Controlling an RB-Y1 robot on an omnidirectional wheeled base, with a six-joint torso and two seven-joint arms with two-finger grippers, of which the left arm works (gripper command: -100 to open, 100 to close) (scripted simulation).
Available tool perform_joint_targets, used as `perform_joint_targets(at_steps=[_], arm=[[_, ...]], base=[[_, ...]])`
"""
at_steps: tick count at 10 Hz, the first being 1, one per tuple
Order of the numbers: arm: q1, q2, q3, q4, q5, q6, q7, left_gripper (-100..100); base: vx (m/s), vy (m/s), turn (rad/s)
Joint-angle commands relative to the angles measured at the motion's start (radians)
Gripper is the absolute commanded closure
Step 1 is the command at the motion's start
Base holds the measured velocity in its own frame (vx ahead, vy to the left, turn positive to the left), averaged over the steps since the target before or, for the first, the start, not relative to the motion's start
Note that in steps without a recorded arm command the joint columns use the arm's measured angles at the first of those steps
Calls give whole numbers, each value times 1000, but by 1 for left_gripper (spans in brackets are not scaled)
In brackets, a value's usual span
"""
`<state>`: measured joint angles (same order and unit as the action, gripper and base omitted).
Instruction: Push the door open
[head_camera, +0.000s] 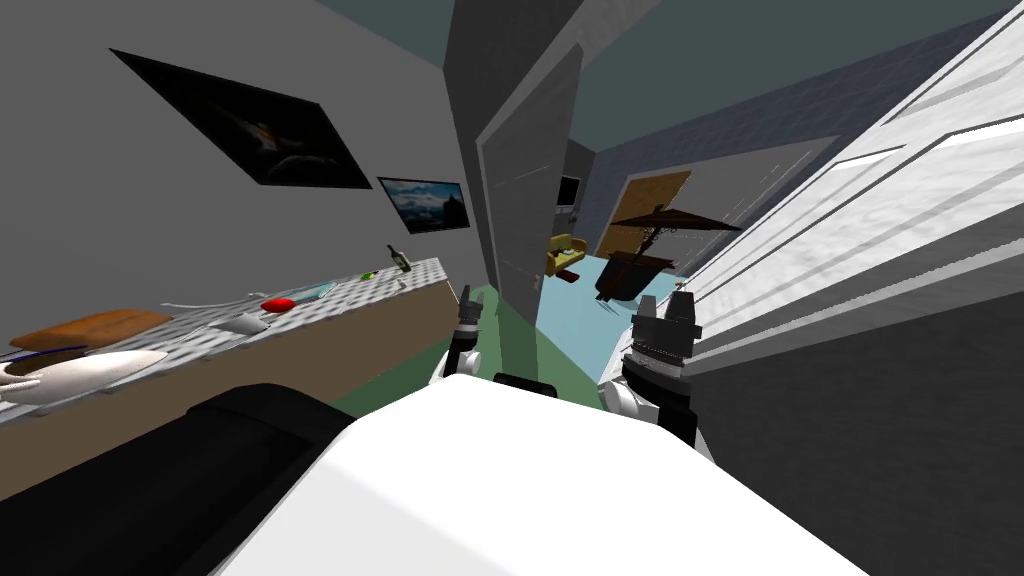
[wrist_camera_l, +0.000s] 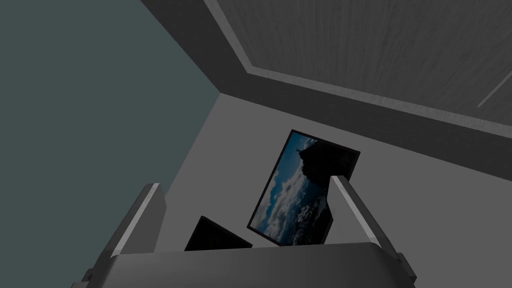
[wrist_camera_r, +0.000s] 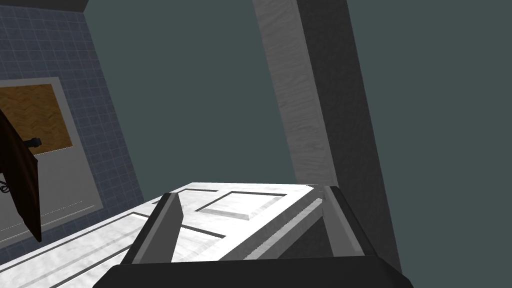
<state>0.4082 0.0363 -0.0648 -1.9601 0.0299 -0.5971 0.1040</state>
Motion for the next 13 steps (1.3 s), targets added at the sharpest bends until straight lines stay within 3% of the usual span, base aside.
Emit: perform_joint_targets(at_steps=[1, 8, 9, 13], arm=[[-18, 4, -2, 37, -1, 0, -5, -100], [-99, 29, 0, 233, 4, -29, -14, -100], [-99, 29, 0, 236, 4, -29, -14, -100], [-149, 40, 1, 360, 7, -47, -21, -100]], base=[[86, 41, -157], [87, 52, -149], [66, 35, -59], [70, 49, -159]])
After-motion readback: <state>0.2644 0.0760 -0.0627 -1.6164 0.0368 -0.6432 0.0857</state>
